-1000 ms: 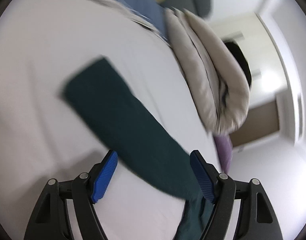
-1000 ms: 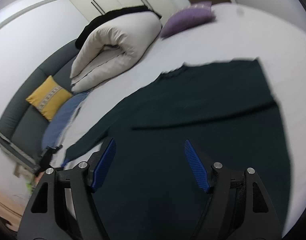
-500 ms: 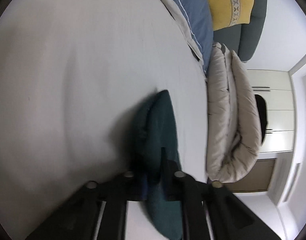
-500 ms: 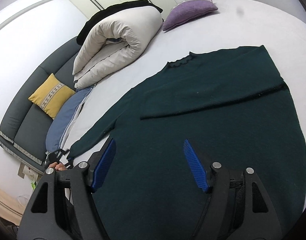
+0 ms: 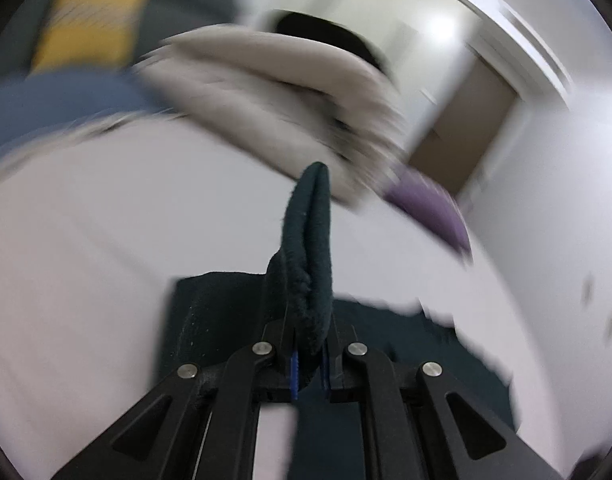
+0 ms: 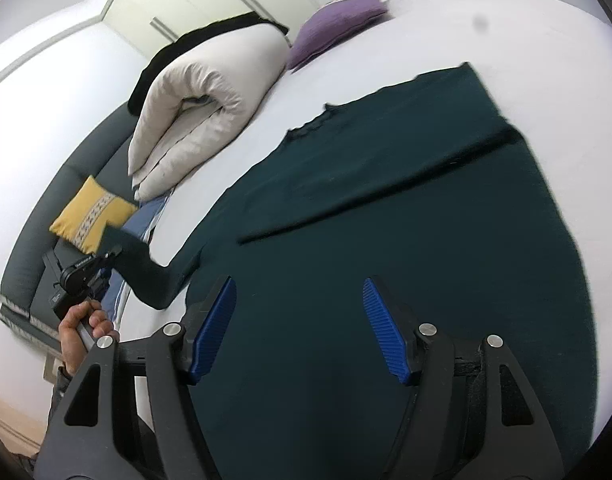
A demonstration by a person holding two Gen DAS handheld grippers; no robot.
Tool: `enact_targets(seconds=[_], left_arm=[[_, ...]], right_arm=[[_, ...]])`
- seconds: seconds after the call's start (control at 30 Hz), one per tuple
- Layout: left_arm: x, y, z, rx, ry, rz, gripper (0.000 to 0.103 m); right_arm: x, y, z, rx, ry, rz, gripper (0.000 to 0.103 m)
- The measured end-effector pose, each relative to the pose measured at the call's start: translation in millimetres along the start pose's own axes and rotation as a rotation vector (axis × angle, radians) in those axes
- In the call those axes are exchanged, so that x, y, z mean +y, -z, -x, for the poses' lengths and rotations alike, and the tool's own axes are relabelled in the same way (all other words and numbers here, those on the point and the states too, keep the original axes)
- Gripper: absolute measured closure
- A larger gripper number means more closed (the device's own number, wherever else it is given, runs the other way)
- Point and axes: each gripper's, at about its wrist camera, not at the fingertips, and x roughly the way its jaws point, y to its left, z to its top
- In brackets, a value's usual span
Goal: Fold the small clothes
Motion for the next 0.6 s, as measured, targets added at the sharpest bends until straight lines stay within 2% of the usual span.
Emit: enact_targets(seconds=[0.03,0.07,0.13,0.23,0.33,0.4,0.47,0.57,0.6], left_arm=[[-25.7,10.3,-4.4,0.011,0.003,-0.081,0.094],[-61.6,29.8,-11.4,0.022,-0.007,-0.204,0.094],[-106.3,65.2,-24.6,0.047,-0.013,-0.364,0.094],[-139.2,115.0,-48.7,0.128,-0.017,-0.506,0.093],[-138.6,140.4,-66.4,0.218,-0.026,-0.518,0.086],[-127.9,145.8,-69.2,0.249,-0.022,-0.498,0.073],[-123.9,140.3,-65.4,0.240,0.001,-0.462,0.043],[-118.7,134.2,-57.0,0.211,0.003,-0.444,0.026],[-111.6,139.6,-51.1,0.219,0.007,-0.438,0.025]], right_arm=[[-4.9,-1.3,1.9,-0.006,0.002,-0.010,0.039],[-9.6,-2.3,3.4,-0.009,0.004,-0.019,0.039],[-20.1,-5.8,4.6,-0.010,0.005,-0.045,0.039],[-25.8,-11.3,-1.4,0.006,0.000,-0.056,0.039],[-24.1,-18.5,-19.8,0.054,0.003,-0.059,0.037],[-20.4,-24.6,-35.9,0.089,-0.021,-0.075,0.037],[-11.7,-31.2,-57.2,0.128,-0.042,-0.068,0.037],[3.3,-39.4,-91.9,0.182,-0.054,-0.063,0.036],[7.8,-40.8,-102.8,0.200,-0.061,-0.065,0.036]])
